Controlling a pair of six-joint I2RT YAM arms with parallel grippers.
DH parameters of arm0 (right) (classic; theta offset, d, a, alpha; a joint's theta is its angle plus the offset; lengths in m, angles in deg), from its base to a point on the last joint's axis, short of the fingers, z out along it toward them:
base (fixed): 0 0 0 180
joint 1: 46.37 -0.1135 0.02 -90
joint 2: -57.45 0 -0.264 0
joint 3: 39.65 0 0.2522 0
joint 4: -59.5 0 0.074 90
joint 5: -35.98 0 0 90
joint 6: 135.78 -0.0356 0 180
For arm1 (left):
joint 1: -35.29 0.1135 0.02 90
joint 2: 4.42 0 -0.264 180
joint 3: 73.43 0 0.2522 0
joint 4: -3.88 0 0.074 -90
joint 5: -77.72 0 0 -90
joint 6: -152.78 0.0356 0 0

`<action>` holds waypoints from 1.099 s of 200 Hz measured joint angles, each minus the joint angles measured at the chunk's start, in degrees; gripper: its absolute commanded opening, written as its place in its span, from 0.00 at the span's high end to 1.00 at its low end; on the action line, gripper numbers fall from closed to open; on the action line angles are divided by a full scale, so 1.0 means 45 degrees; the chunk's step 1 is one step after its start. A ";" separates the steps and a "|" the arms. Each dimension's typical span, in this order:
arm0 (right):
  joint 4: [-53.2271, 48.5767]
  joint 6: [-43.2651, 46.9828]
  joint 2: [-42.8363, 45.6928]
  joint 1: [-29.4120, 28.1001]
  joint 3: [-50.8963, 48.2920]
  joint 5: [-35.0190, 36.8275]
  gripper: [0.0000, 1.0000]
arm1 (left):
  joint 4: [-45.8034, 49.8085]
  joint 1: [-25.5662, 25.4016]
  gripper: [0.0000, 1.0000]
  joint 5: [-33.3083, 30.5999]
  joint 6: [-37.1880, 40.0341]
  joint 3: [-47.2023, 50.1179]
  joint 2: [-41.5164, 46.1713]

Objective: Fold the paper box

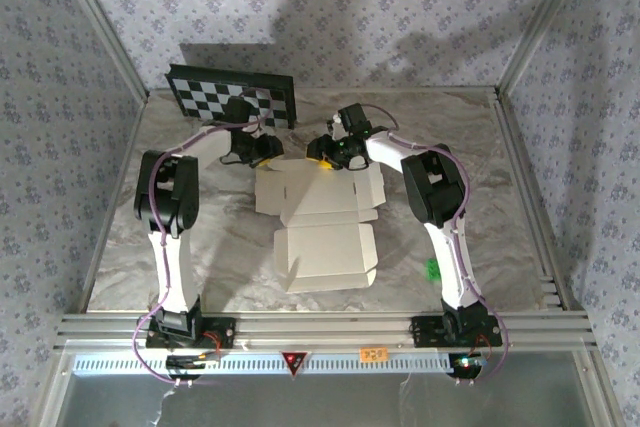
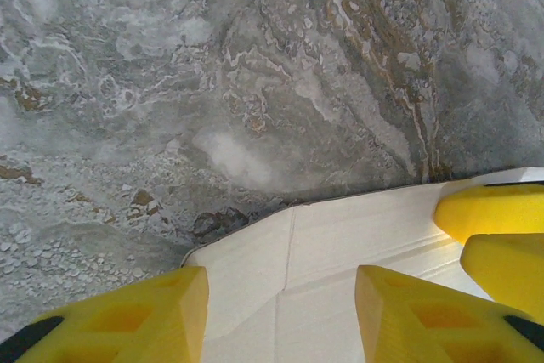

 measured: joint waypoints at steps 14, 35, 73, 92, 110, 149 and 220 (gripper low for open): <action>0.0000 -0.0029 0.0000 0.0000 0.0000 0.0000 0.49 | 0.0078 -0.0005 0.45 -0.0117 -0.0005 0.0000 0.0000; 0.0005 -0.0029 0.0000 0.0000 0.0000 0.0000 0.49 | 0.0209 -0.0005 0.44 -0.0291 -0.0010 0.0000 0.0000; 0.0000 -0.0029 0.0000 0.0000 0.0000 0.0000 0.49 | 0.0442 -0.0005 0.42 -0.0529 -0.0039 -0.0219 -0.0053; 0.0000 -0.0029 0.0000 0.0000 0.0000 0.0000 0.49 | 0.0491 -0.0005 0.43 -0.0622 -0.0053 -0.0238 -0.0058; 0.0000 -0.0029 0.0000 0.0000 0.0000 0.0000 0.49 | 0.0563 -0.0005 0.44 -0.0612 -0.0058 -0.0257 -0.0102; 0.0000 -0.0029 0.0000 0.0000 0.0000 0.0000 0.49 | 0.0622 -0.0005 0.44 -0.0559 -0.0112 -0.0602 -0.0355; -0.0005 -0.0029 0.0000 0.0000 0.0000 0.0000 0.49 | 0.0748 -0.0010 0.51 -0.0107 -0.0204 -0.0899 -0.0544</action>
